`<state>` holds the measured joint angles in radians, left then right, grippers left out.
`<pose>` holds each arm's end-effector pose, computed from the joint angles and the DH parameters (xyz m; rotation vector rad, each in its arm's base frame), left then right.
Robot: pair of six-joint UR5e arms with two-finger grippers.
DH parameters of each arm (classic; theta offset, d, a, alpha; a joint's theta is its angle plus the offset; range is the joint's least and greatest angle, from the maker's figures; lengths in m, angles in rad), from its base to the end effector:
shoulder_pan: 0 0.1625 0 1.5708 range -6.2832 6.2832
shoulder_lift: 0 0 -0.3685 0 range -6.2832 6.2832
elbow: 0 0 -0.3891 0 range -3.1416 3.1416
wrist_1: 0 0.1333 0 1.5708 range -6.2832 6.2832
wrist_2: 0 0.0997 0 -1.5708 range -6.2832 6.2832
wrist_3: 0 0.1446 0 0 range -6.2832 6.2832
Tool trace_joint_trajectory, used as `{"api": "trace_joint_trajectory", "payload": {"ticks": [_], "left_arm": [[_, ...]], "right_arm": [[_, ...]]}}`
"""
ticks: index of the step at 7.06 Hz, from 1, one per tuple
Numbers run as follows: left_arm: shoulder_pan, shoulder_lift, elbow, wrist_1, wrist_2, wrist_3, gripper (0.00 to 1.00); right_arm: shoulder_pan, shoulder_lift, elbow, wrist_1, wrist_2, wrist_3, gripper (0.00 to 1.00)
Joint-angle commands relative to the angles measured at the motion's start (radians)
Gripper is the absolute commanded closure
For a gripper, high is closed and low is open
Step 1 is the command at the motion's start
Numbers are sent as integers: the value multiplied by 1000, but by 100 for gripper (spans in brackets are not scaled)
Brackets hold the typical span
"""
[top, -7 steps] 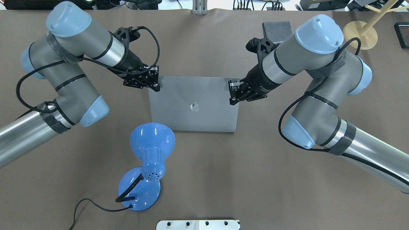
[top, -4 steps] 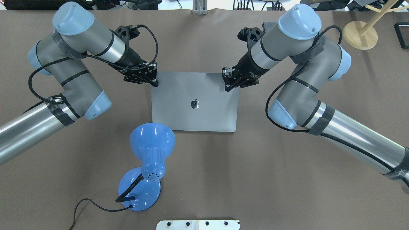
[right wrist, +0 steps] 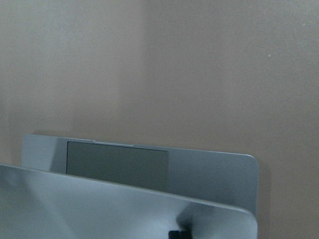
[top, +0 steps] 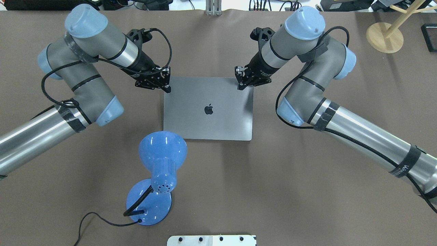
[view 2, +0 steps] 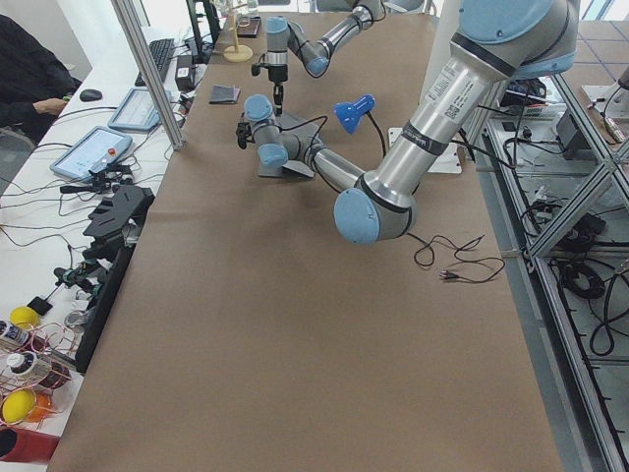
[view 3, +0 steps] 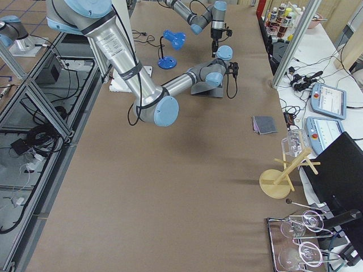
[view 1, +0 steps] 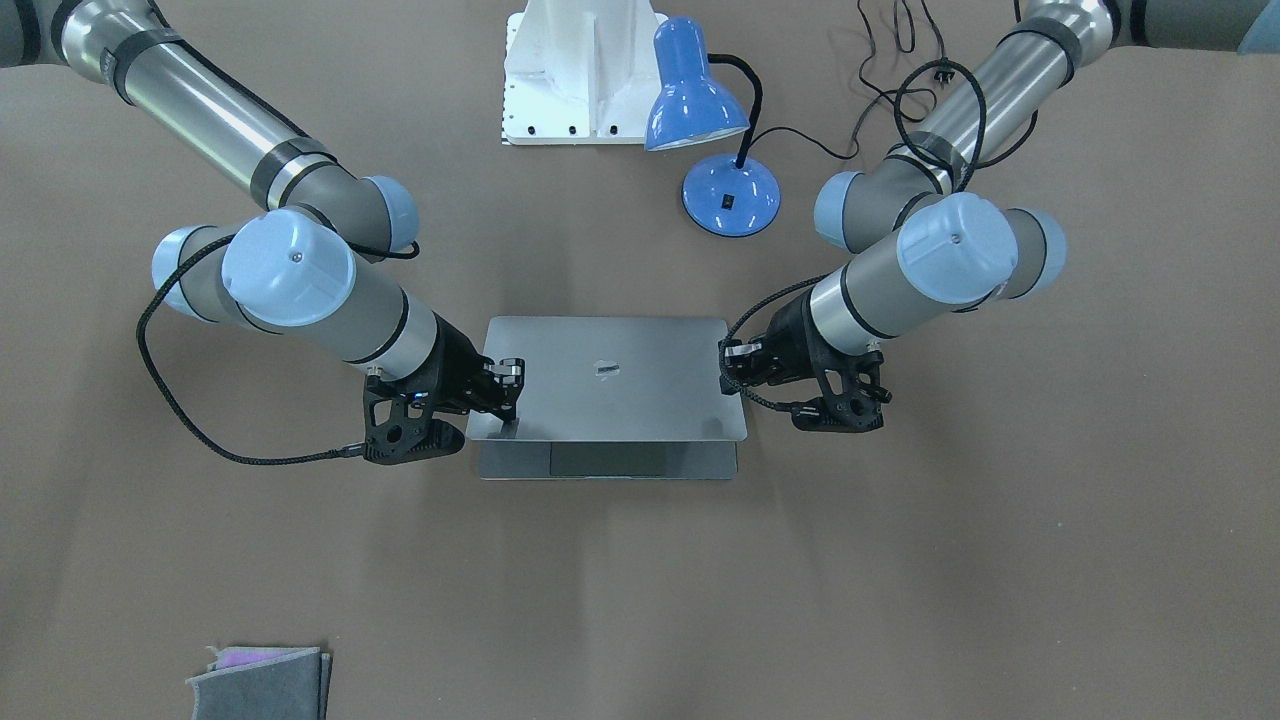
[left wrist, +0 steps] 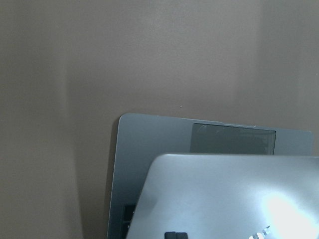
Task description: Close laptop
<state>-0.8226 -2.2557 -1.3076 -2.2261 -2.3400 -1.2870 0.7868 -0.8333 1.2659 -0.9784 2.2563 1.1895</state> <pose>0.4705 -0.5550 0.2501 -0.0517 1.2224 -0.0561 -0.4989 -0.5595 0.2450 0.0218 -1.1571 0.0082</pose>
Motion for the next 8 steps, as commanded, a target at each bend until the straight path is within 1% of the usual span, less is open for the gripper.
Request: {"api": "trace_joint_trajectory", "payload": {"ticks": [1,2,3,4,5,7,8], "left_arm": [[41,-85,121,-13,113,0,100],[52,-100,173,-61,151,0,100],[68,-101,191,-72,194,0,100],[80,-101,201,-73,224,0,100],[85,-101,208,-73,226,0,100],[83,-111,208,-73,214,-6,100],[60,-123,203,-72,165,-29,100]], "right_arm": [[-1,36,-57,3,-1,-13,100],[-1,37,-62,3,-1,-17,100],[-1,37,-66,3,-3,-19,100],[-1,49,-91,4,-12,-24,100],[-3,72,-127,4,-17,-37,100],[-3,94,-140,3,-18,-36,100],[2,108,-138,1,-12,-33,100]]}}
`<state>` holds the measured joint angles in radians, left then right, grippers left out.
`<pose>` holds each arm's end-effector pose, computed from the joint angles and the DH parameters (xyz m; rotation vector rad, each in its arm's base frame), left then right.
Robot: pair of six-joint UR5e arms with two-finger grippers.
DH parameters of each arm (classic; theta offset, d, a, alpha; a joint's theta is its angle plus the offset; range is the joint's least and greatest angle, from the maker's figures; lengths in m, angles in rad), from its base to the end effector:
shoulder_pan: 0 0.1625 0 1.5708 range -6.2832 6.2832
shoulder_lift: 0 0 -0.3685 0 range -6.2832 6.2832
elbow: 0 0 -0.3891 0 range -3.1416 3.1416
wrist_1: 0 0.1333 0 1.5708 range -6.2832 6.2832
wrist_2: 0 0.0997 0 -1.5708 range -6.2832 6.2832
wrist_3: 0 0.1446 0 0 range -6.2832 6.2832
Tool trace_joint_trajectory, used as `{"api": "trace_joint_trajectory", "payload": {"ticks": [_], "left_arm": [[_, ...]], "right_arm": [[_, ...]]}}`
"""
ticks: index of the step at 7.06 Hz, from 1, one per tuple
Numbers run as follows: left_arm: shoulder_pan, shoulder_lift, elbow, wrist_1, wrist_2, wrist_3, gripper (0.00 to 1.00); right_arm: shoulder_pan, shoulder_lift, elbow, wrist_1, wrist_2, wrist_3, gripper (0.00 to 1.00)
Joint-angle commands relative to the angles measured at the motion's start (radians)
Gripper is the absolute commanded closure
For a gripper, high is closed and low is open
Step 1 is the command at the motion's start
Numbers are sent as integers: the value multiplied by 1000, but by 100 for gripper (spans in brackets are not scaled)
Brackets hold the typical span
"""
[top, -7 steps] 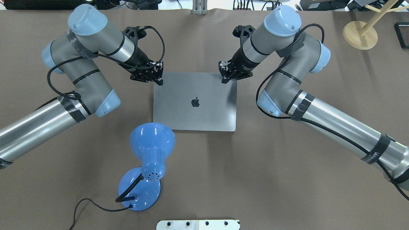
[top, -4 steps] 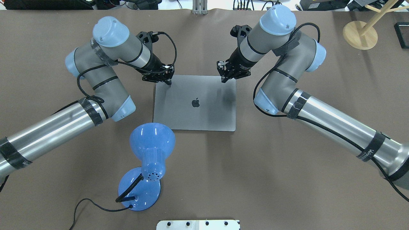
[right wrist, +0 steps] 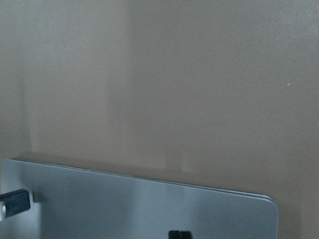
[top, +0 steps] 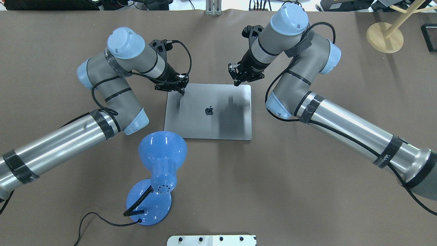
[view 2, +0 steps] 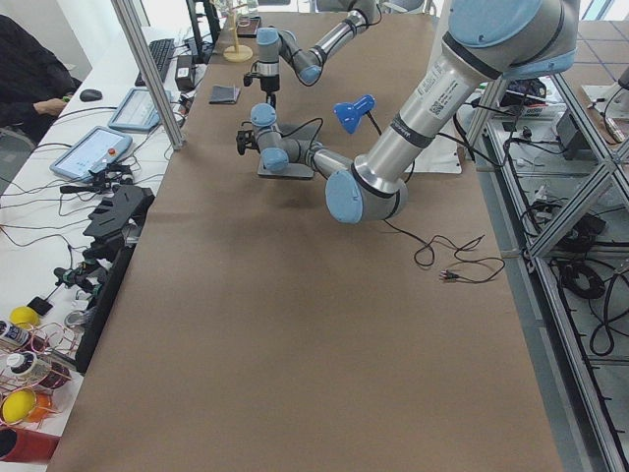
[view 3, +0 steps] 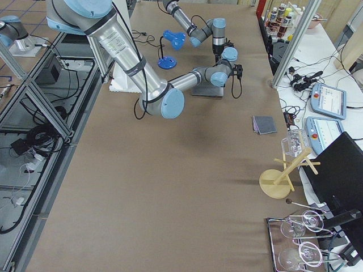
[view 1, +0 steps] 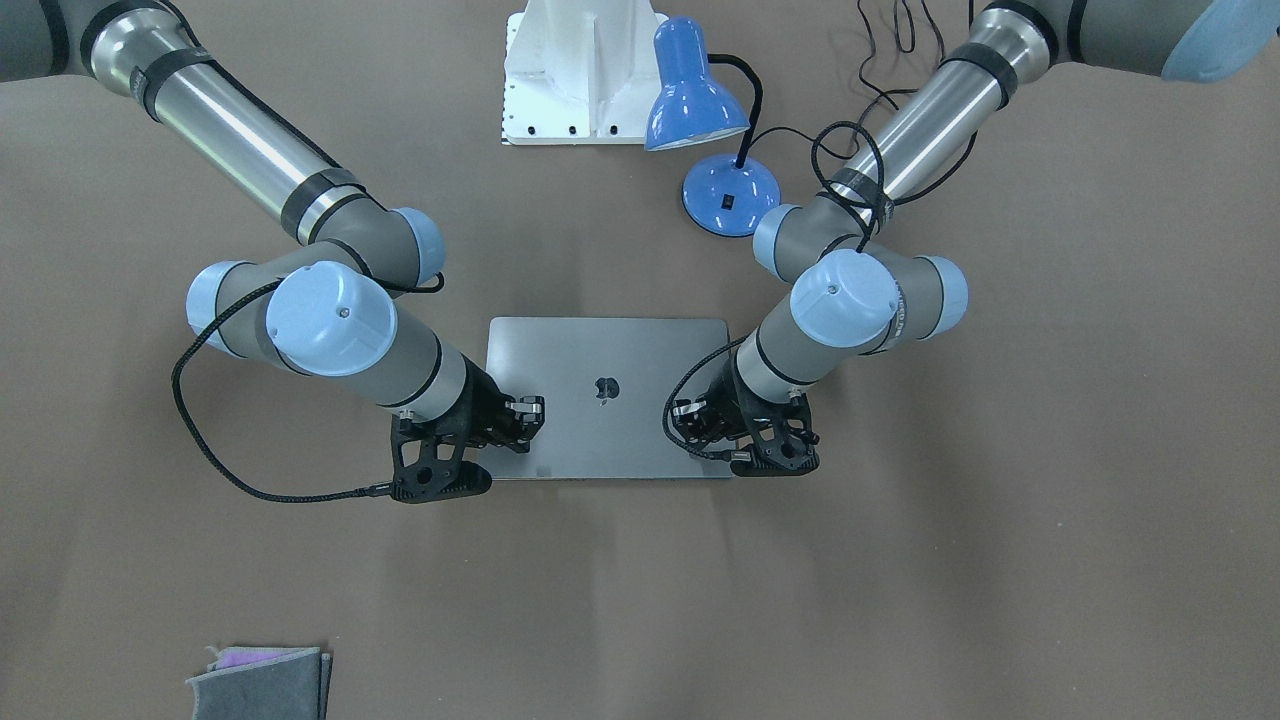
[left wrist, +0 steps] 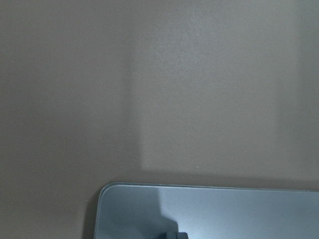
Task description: Close laptop
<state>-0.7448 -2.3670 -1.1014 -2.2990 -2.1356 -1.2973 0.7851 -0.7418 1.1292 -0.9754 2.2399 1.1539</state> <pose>0.5409 -0.5748 0.2688 0.0537 1.1406 -0.1213 -0.5220 -0.5834 0.2444 0.0280 -1.1203 0.0003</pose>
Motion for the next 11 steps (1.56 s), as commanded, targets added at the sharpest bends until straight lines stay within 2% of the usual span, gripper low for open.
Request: {"api": "trace_joint_trajectory", "payload": {"ticks": [1,2,3,4,5,7,8,9,11], "left_arm": [[-66,-14,-26,3,-122,-34,100],[-86,-3,-82,13,-136,-28,100],[-96,14,-121,24,-135,-22,68],[-108,35,-152,24,-130,-20,3],[-137,88,-205,38,-129,-22,2],[-258,228,-317,38,-135,-20,2],[-340,305,-394,39,-135,2,2],[-394,431,-485,42,-136,94,2],[-529,642,-576,81,-183,421,2]], "right_arm": [[17,18,7,-3,12,4,100],[31,16,33,-6,38,1,100],[61,-7,78,-8,93,-2,100],[86,-10,87,-6,124,1,66],[89,-31,109,-8,124,13,1],[216,-158,220,-14,150,-40,0],[294,-227,239,-19,155,-189,0],[346,-295,253,-40,153,-352,0],[410,-432,344,-167,139,-578,0]]}}
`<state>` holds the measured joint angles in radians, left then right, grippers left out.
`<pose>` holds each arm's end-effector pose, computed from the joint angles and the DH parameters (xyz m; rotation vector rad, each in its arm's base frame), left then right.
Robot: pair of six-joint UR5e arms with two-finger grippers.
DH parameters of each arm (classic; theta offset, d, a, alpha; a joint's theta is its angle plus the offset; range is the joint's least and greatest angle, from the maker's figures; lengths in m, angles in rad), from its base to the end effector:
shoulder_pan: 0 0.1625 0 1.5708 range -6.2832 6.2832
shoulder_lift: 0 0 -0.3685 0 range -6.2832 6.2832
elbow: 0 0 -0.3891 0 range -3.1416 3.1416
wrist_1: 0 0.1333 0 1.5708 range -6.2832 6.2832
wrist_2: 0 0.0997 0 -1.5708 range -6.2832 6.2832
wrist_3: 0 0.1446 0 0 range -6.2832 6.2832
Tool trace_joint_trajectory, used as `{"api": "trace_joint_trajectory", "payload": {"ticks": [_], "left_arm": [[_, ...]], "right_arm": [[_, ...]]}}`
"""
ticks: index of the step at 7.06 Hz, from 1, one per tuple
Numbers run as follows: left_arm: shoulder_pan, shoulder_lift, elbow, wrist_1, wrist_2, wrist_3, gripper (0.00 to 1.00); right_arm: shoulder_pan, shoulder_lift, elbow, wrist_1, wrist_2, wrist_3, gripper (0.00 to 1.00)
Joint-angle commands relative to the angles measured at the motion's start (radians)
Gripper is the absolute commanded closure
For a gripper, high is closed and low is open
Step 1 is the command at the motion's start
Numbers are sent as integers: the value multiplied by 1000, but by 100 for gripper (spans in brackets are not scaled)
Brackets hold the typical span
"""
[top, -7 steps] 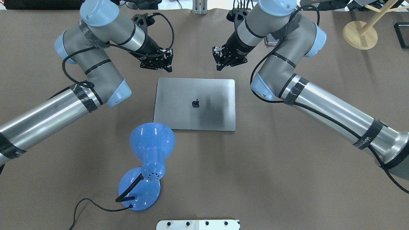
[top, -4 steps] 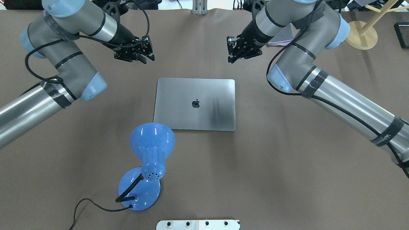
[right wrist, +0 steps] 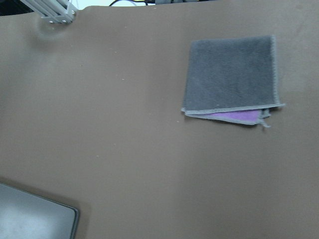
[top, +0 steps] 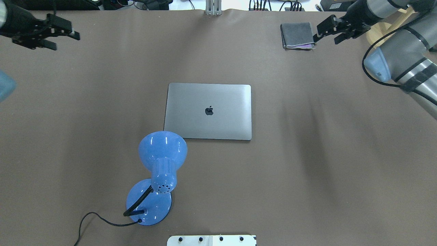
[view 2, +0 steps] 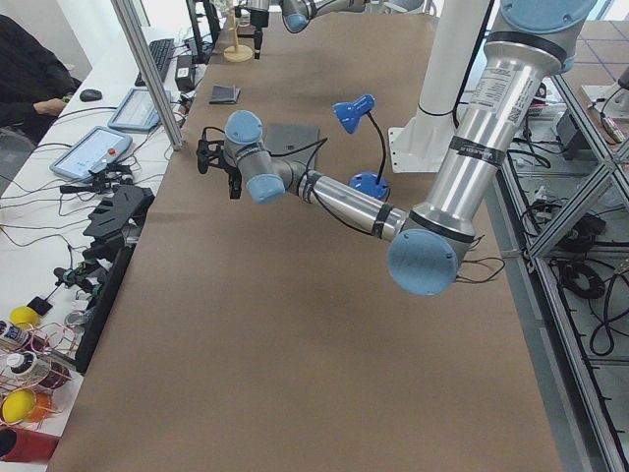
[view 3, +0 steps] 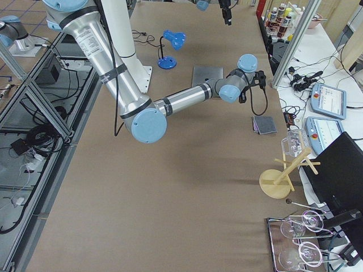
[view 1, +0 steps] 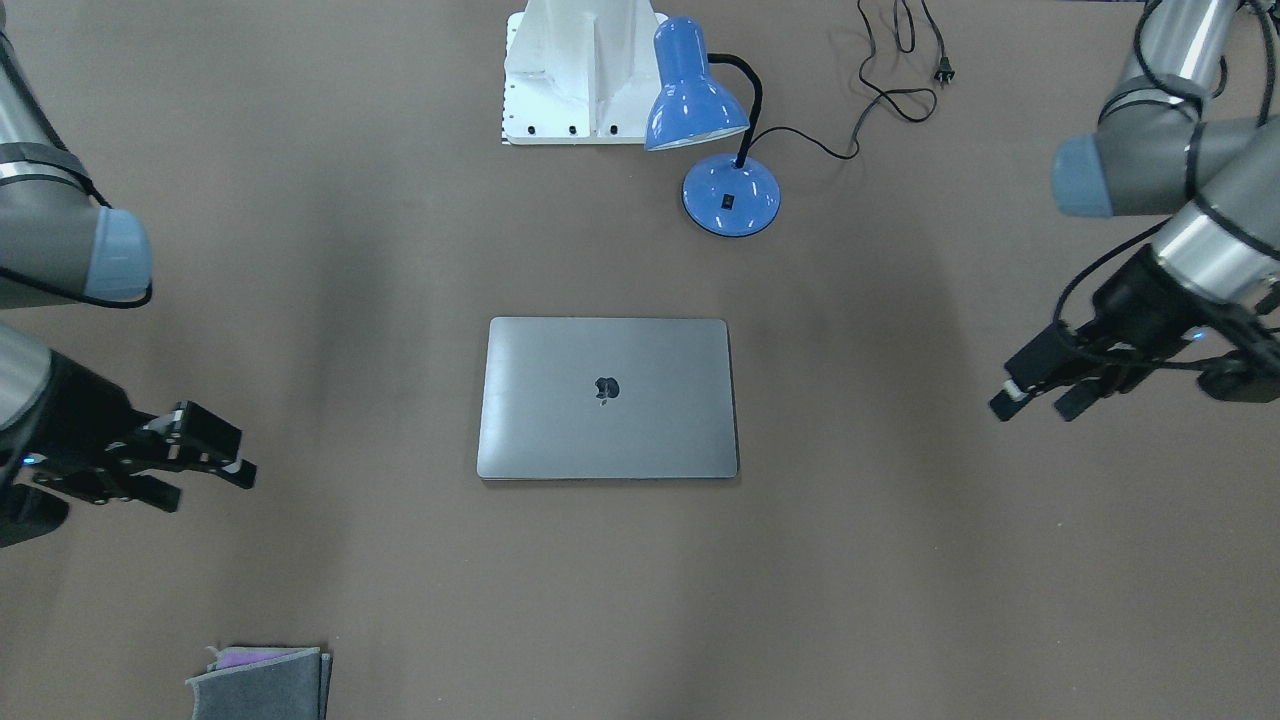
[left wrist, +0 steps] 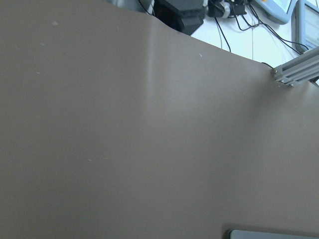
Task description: Close laptop
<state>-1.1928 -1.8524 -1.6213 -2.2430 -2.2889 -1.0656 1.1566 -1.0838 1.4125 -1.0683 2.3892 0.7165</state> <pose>0.1917 -0.5863 0.3639 0.2859 1.1224 -0.2491 -0.2486 -0.6345 0.3555 0.2477 -1.0639 -0.0682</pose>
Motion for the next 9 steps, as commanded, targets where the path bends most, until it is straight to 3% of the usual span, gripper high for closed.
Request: {"api": "trace_joint_trajectory", "payload": {"ticks": [1,3,4,6,8,9], "left_arm": [[-150,227,-55,39,-44,367,2],[-249,295,-55,313,-35,673,2],[-325,332,-17,350,-38,778,2],[-402,346,30,391,-56,860,2],[-404,343,17,427,-46,860,2],[-404,331,12,427,-50,862,2]], "right_arm": [[49,-155,144,-208,-57,-244,0],[128,-197,299,-670,-206,-640,0],[171,-217,346,-820,-237,-749,0],[268,-335,350,-837,-178,-871,0],[394,-421,350,-849,-16,-890,0],[429,-451,358,-849,13,-891,0]]}}
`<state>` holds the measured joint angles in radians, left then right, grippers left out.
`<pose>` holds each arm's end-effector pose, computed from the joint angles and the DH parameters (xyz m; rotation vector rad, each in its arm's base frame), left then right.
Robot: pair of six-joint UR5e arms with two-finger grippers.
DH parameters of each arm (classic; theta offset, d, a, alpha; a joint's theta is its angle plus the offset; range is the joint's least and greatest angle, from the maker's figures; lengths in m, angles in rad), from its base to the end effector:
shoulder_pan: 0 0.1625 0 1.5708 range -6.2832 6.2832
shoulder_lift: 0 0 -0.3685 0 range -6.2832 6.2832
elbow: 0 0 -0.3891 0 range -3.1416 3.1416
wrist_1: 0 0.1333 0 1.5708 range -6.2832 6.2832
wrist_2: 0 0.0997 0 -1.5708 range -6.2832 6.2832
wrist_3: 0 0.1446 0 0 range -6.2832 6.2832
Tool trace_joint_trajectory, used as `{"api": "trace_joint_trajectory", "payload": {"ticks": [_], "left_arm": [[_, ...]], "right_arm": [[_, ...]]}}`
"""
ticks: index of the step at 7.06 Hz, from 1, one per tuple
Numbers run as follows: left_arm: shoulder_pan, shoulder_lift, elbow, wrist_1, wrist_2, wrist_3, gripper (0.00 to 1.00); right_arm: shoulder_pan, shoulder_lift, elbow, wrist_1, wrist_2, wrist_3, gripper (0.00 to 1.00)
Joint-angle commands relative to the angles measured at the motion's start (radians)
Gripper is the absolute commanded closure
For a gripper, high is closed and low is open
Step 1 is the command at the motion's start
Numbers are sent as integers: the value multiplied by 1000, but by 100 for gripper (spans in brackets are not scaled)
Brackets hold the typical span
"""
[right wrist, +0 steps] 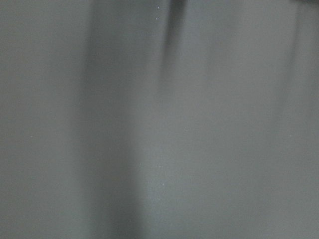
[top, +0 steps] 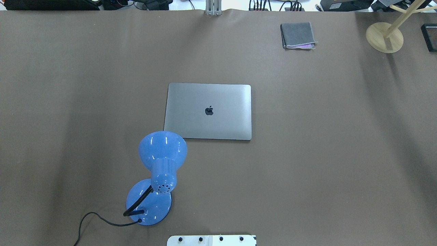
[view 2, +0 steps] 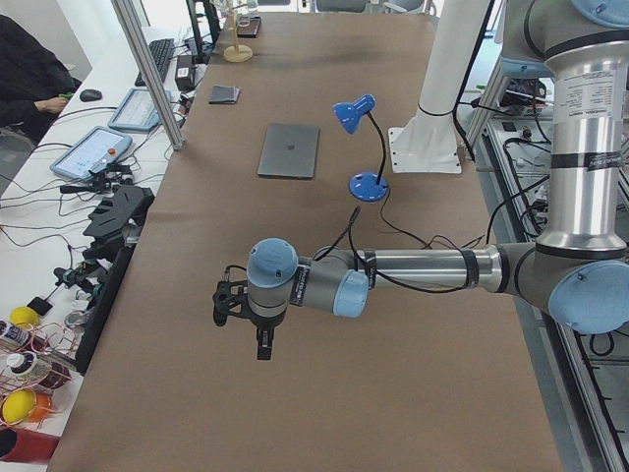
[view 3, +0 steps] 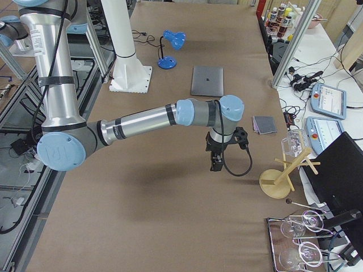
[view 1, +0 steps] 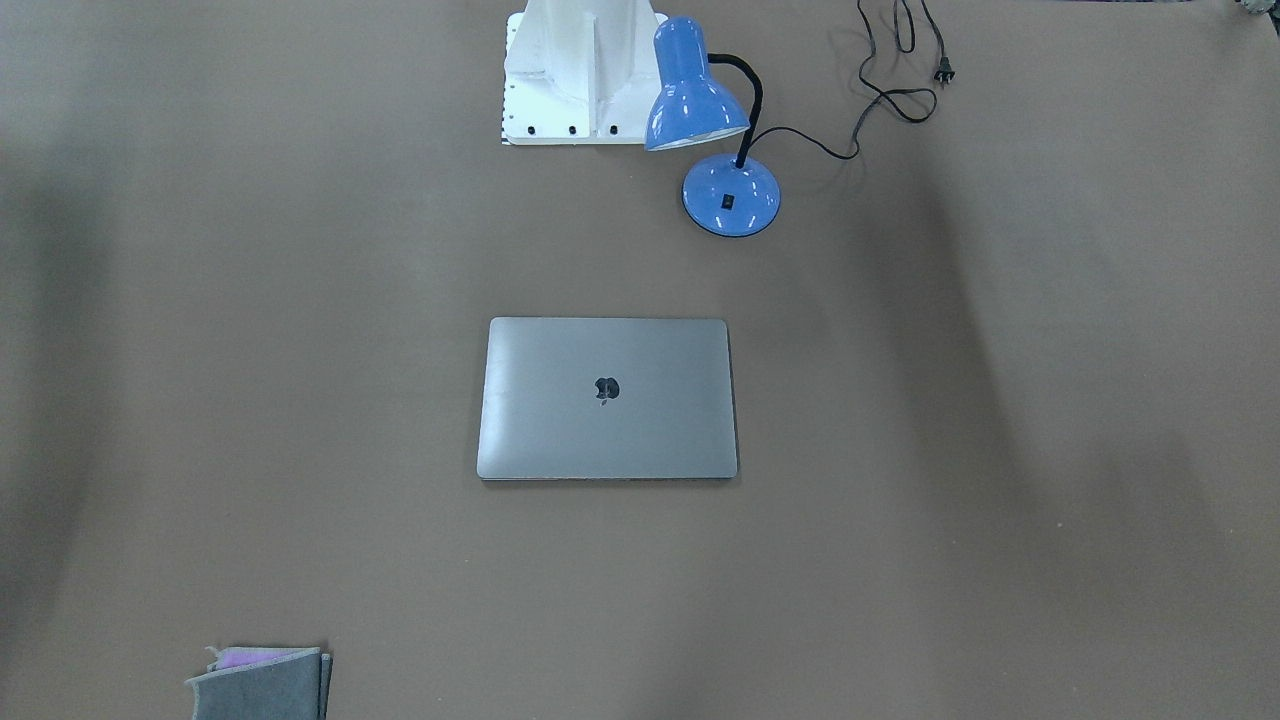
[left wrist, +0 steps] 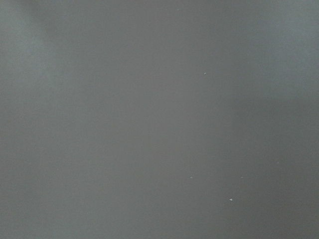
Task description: Close laptop
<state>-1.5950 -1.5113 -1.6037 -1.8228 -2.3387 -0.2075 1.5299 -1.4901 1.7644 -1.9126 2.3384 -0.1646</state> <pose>-0.0446 -0.4865 0.6198 0.1434 0.7813 -0.1329 0.0126 -0.4976 0.5349 -0.0166 -0.7708 -0.1693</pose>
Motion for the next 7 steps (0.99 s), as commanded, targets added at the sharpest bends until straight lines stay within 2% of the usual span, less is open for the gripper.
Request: {"api": "trace_joint_trajectory", "payload": {"ticks": [1,4,7], "left_arm": [[-2,-10,-24,7,1,4,2],[-2,34,-15,5,4,2,2],[0,25,-16,8,5,-10,2]], "right_arm": [[62,-50,9,-5,64,-9,0],[75,-87,9,-2,47,7,0],[75,-82,1,0,47,8,0]]}}
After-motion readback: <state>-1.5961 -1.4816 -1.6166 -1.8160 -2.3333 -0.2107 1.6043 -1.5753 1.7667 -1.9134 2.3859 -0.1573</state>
